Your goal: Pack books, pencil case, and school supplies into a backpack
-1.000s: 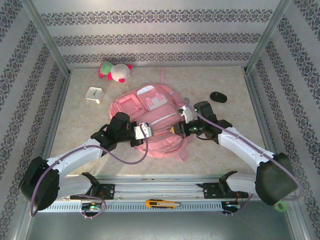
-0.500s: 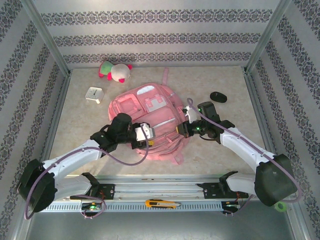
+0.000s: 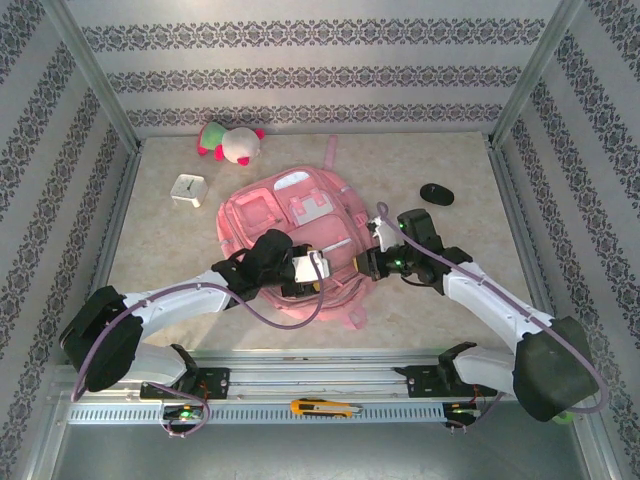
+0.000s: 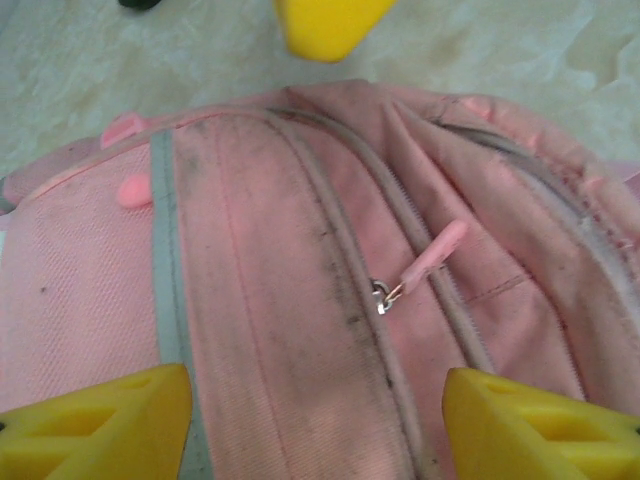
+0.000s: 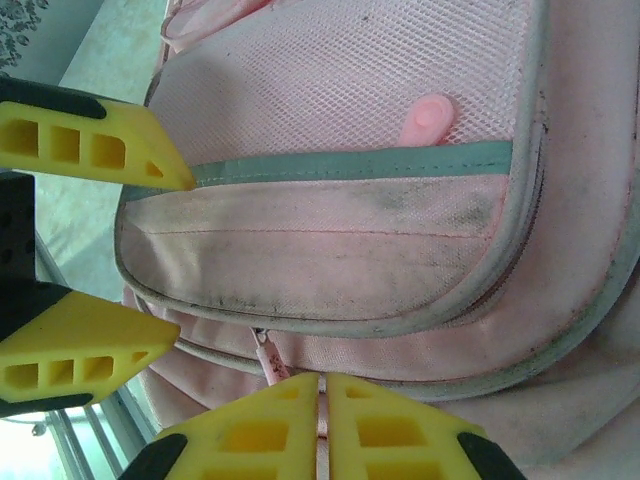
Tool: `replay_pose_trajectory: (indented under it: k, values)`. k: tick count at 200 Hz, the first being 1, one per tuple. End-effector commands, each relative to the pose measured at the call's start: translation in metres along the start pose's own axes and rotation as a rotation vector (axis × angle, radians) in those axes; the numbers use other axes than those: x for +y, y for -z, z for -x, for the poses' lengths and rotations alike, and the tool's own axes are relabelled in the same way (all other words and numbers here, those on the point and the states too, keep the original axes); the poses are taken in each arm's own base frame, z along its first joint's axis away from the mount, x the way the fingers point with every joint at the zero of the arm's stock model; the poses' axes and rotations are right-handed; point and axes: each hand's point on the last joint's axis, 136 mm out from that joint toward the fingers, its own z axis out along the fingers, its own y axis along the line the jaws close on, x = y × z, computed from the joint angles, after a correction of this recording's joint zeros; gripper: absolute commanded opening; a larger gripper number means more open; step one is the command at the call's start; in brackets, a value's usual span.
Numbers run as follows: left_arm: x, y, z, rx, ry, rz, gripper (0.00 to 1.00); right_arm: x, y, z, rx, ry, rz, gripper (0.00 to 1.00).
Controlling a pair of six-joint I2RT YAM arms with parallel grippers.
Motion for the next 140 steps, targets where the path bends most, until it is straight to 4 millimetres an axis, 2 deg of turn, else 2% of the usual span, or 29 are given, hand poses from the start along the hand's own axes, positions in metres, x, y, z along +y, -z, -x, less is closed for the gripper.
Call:
replay_pose_trajectory:
  k: [1, 19, 35, 42, 63, 73, 106, 140]
  values:
    - [0.009, -0.006, -0.009, 0.053, -0.058, 0.105, 0.67, 0.005, 0.000, 0.006, -0.045, 0.035, 0.003, 0.14]
    - [0.013, -0.011, -0.018, 0.083, -0.068, 0.149, 0.67, 0.007, -0.001, 0.007, -0.052, 0.043, 0.003, 0.19]
    - [0.013, -0.012, -0.023, 0.092, -0.072, 0.158, 0.59, 0.008, -0.001, 0.007, -0.065, 0.059, -0.002, 0.26]
    - [0.015, -0.011, -0.023, 0.089, -0.067, 0.175, 0.50, 0.009, 0.000, 0.007, -0.071, 0.067, -0.007, 0.27]
    - [0.017, -0.002, -0.015, 0.054, -0.040, 0.191, 0.11, 0.010, 0.003, 0.006, -0.088, 0.105, -0.013, 0.30]
    - [0.016, 0.003, -0.008, 0.027, -0.016, 0.173, 0.00, 0.012, 0.004, 0.004, -0.093, 0.133, -0.013, 0.30]
    - [0.014, 0.021, 0.010, -0.047, 0.118, 0.090, 0.00, 0.020, -0.001, -0.008, -0.075, 0.276, -0.020, 0.30]
    - [0.019, 0.030, 0.023, -0.103, 0.251, 0.026, 0.00, 0.036, -0.020, -0.015, -0.042, 0.410, -0.005, 0.31]
